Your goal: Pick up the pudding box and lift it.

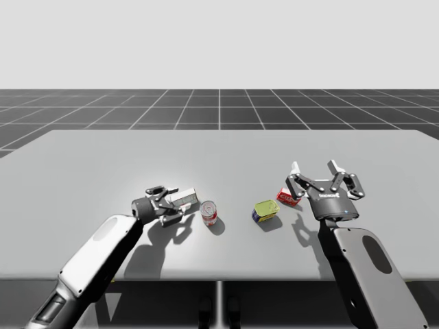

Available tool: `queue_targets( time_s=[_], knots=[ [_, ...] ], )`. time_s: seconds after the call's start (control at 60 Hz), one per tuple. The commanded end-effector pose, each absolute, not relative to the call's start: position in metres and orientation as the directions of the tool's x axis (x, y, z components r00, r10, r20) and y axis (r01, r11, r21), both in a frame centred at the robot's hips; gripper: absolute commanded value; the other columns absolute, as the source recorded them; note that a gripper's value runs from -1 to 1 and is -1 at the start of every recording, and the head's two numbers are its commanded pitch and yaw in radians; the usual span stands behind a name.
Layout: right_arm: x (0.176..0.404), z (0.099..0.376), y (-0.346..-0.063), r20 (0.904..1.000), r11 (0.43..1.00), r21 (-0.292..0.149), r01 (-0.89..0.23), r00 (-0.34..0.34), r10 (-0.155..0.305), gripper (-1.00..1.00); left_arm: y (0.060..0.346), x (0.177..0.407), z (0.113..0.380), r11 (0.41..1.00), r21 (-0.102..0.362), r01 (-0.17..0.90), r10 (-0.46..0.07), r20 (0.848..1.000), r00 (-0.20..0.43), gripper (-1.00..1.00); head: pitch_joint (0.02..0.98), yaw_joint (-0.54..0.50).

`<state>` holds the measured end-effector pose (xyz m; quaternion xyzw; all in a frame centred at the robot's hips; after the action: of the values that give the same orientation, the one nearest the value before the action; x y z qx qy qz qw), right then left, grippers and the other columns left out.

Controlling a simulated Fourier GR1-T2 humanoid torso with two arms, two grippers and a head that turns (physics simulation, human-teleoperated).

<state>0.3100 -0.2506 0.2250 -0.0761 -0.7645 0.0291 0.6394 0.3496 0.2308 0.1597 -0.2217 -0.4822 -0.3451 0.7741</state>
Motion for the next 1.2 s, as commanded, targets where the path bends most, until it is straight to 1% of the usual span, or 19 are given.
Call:
queue_targets(
  time_s=[0.017, 0.033, 0.05, 0.1, 0.117, 0.233, 0.283, 0.317, 0.517, 0.733, 0.867, 0.917, 0.967, 1.033, 1.083, 1.133, 1.2],
  knots=[
    [0.310, 0.226, -0.251, 0.9727, 0.987, -0.142, 0.079, -0.174, 0.154, -1.00, 0.230, 0.349, 0.151, 0.654, -0.022, 0.756, -0.325, 0.894, 0.307, 0.08, 0.767, 0.17],
    [0.310, 0.226, -0.251, 0.9726, 0.987, -0.140, 0.079, -0.175, 0.153, -1.00, 0.229, 0.349, 0.150, 0.647, -0.031, 0.762, -0.326, 0.892, 0.313, 0.44, 0.767, 0.17],
    [0.310, 0.226, -0.251, 0.9726, 0.987, -0.140, 0.079, -0.175, 0.152, -1.00, 0.230, 0.348, 0.150, 0.641, -0.026, 0.767, -0.330, 0.893, 0.307, 0.93, 0.766, 0.17],
    [0.310, 0.226, -0.251, 0.9727, 0.987, -0.140, 0.079, -0.175, 0.152, -1.00, 0.230, 0.347, 0.149, 0.630, -0.029, 0.776, -0.335, 0.892, 0.305, 1.00, 0.765, 0.17],
    [0.310, 0.226, -0.251, 0.9727, 0.987, -0.140, 0.079, -0.176, 0.152, -1.00, 0.230, 0.345, 0.149, 0.618, -0.030, 0.786, -0.342, 0.890, 0.303, 1.00, 0.762, 0.17],
    [0.310, 0.226, -0.252, 0.9723, 0.987, -0.140, 0.075, -0.178, 0.151, -1.00, 0.230, 0.341, 0.147, 0.584, -0.021, 0.811, -0.368, 0.885, 0.287, 1.00, 0.745, 0.17],
    [0.310, 0.226, -0.252, 0.9722, 0.987, -0.140, 0.075, -0.179, 0.151, -1.00, 0.230, 0.339, 0.146, 0.573, -0.019, 0.819, -0.374, 0.883, 0.283, 1.00, 0.729, 0.17],
    [0.310, 0.226, -0.252, 0.9719, 0.987, -0.140, 0.075, -0.180, 0.152, -1.00, 0.229, 0.338, 0.146, 0.565, -0.013, 0.825, -0.382, 0.882, 0.276, 1.00, 0.700, 0.18],
    [0.310, 0.227, -0.253, 0.9714, 0.987, -0.139, 0.078, -0.183, 0.151, -1.00, 0.228, 0.336, 0.145, 0.555, -0.006, 0.832, -0.390, 0.882, 0.266, 1.00, 0.556, 0.18],
    [0.311, 0.227, -0.254, 0.9705, 0.987, -0.140, 0.072, -0.187, 0.152, -1.00, 0.227, 0.336, 0.144, 0.556, 0.007, 0.831, -0.392, 0.884, 0.254, 1.00, 0.463, 0.19],
    [0.311, 0.227, -0.255, 0.9691, 0.987, -0.142, 0.073, -0.193, 0.154, -1.00, 0.227, 0.336, 0.145, 0.553, 0.010, 0.833, -0.392, 0.885, 0.250, 1.00, 0.446, 0.19],
    [0.311, 0.227, -0.255, 0.9687, 0.987, -0.143, 0.074, -0.194, 0.155, -1.00, 0.226, 0.335, 0.148, 0.555, 0.017, 0.832, -0.389, 0.889, 0.241, 1.00, 0.444, 0.19],
    [0.311, 0.227, -0.255, 0.9682, 0.987, -0.143, 0.074, -0.196, 0.155, -1.00, 0.224, 0.333, 0.155, 0.554, 0.025, 0.832, -0.380, 0.897, 0.226, 1.00, 0.443, 0.19],
    [0.312, 0.226, -0.255, 0.9680, 0.987, -0.146, 0.074, -0.195, 0.158, -1.00, 0.222, 0.330, 0.166, 0.552, 0.049, 0.833, -0.377, 0.905, 0.197, 1.00, 0.443, 0.19],
    [0.312, 0.226, -0.255, 0.9683, 0.986, -0.146, 0.074, -0.194, 0.158, -1.00, 0.221, 0.329, 0.174, 0.553, 0.058, 0.831, -0.371, 0.910, 0.184, 1.00, 0.443, 0.19],
    [0.312, 0.226, -0.256, 0.9683, 0.986, -0.147, 0.074, -0.193, 0.159, -1.00, 0.220, 0.328, 0.179, 0.554, 0.067, 0.830, -0.371, 0.912, 0.173, 1.00, 0.443, 0.19],
    [0.313, 0.226, -0.256, 0.9683, 0.986, -0.146, 0.074, -0.193, 0.158, -1.00, 0.220, 0.326, 0.189, 0.552, 0.092, 0.828, -0.372, 0.916, 0.147, 1.00, 0.443, 0.19]
  ],
)
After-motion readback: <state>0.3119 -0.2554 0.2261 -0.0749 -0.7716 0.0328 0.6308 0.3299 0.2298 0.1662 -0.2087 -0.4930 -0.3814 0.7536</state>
